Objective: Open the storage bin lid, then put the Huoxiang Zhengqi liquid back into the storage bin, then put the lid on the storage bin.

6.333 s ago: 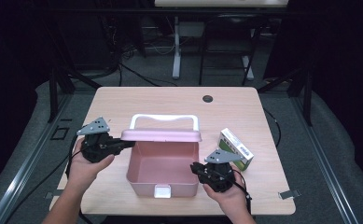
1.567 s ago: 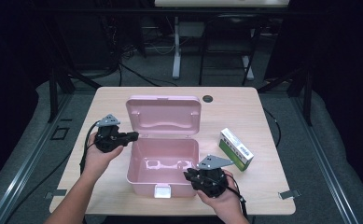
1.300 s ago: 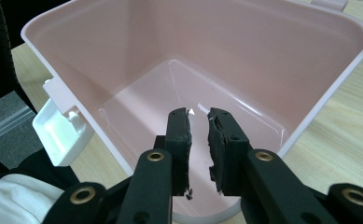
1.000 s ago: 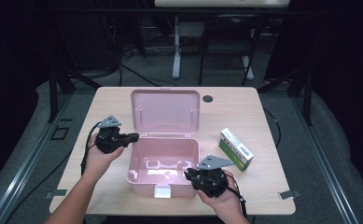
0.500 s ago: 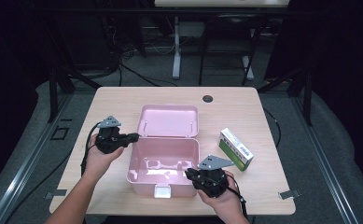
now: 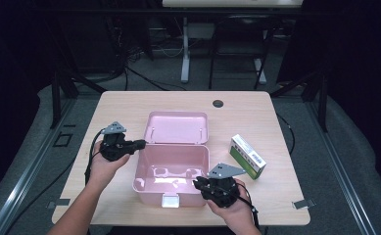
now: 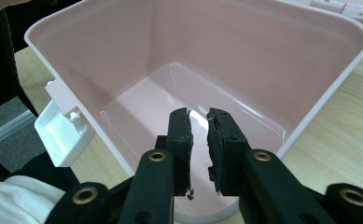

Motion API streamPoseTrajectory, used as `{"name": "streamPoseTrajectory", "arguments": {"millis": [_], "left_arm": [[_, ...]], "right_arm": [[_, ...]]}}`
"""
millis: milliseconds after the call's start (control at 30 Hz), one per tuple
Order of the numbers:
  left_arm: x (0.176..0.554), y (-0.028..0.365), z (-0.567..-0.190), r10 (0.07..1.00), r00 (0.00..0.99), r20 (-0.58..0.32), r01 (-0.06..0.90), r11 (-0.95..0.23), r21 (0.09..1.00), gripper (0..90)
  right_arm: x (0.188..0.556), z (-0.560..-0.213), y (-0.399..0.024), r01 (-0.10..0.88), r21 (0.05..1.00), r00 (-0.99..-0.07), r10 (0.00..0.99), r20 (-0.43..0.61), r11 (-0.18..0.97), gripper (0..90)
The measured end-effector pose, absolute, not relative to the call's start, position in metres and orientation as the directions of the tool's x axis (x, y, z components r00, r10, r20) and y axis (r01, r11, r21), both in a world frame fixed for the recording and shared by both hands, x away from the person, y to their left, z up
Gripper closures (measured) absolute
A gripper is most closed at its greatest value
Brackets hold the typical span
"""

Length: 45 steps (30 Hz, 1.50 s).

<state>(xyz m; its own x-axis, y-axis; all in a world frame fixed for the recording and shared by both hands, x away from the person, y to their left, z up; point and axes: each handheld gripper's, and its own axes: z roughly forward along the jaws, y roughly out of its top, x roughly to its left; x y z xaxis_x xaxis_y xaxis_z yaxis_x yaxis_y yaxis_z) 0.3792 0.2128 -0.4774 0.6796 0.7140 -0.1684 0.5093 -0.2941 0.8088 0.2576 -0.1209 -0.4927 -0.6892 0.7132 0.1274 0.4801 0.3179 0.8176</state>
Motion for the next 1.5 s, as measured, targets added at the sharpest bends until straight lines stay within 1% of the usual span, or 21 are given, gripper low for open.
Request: {"name": "streamPoseTrajectory", "arguments": {"millis": [133,267,500,533,567,600,700,733,767,900,1100,1233,1400,1500], "left_arm": [[0.378,0.213,-0.477,0.717,0.677,-0.167,0.507,-0.289,0.812,86.2],[0.377,0.217,-0.475,0.709,0.678,-0.194,0.522,-0.279,0.806,81.5],[0.375,0.227,-0.472,0.717,0.663,-0.213,0.528,-0.247,0.812,72.0],[0.375,0.227,-0.472,0.717,0.663,-0.213,0.528,-0.247,0.812,69.9],[0.374,0.229,-0.472,0.716,0.659,-0.23,0.535,-0.231,0.813,66.9],[0.375,0.23,-0.471,0.714,0.662,-0.228,0.532,-0.234,0.814,64.7],[0.374,0.233,-0.469,0.721,0.65,-0.24,0.537,-0.212,0.817,60.8],[0.374,0.233,-0.469,0.721,0.65,-0.24,0.537,-0.212,0.817,60.2],[0.373,0.235,-0.468,0.718,0.652,-0.244,0.535,-0.207,0.819,60.0],[0.371,0.236,-0.466,0.715,0.651,-0.253,0.538,-0.201,0.819,58.0],[0.371,0.238,-0.464,0.718,0.65,-0.25,0.535,-0.197,0.822,52.3],[0.371,0.24,-0.463,0.722,0.644,-0.253,0.539,-0.193,0.82,49.9],[0.368,0.244,-0.458,0.724,0.648,-0.238,0.522,-0.195,0.83,48.5],[0.368,0.245,-0.456,0.721,0.652,-0.236,0.519,-0.197,0.832,47.9]], "right_arm": [[0.256,-0.49,-0.121,0.475,0.824,-0.694,0.707,0.135,0.309,77.1],[0.254,-0.483,-0.122,0.454,0.839,-0.705,0.696,0.134,0.299,74.2],[0.256,-0.472,-0.137,0.447,0.857,-0.683,0.717,0.142,0.256,66.7],[0.256,-0.472,-0.137,0.447,0.857,-0.683,0.717,0.142,0.256,66.7],[0.259,-0.469,-0.143,0.448,0.86,-0.671,0.728,0.142,0.245,64.9],[0.26,-0.468,-0.146,0.451,0.862,-0.661,0.736,0.147,0.233,64.0],[0.264,-0.466,-0.155,0.459,0.862,-0.645,0.748,0.156,0.216,61.4],[0.264,-0.466,-0.155,0.459,0.862,-0.645,0.748,0.156,0.216,61.4],[0.266,-0.466,-0.16,0.464,0.86,-0.629,0.763,0.152,0.211,59.4],[0.269,-0.466,-0.168,0.46,0.866,-0.6,0.787,0.142,0.195,58.4],[0.276,-0.47,-0.183,0.483,0.859,-0.55,0.822,0.146,0.17,56.3],[0.279,-0.47,-0.187,0.49,0.855,-0.535,0.833,0.14,0.171,54.3],[0.291,-0.458,-0.202,0.506,0.847,-0.508,0.85,0.139,0.164,49.1],[0.297,-0.452,-0.208,0.515,0.837,-0.492,0.863,0.112,0.185,47.0]]}}
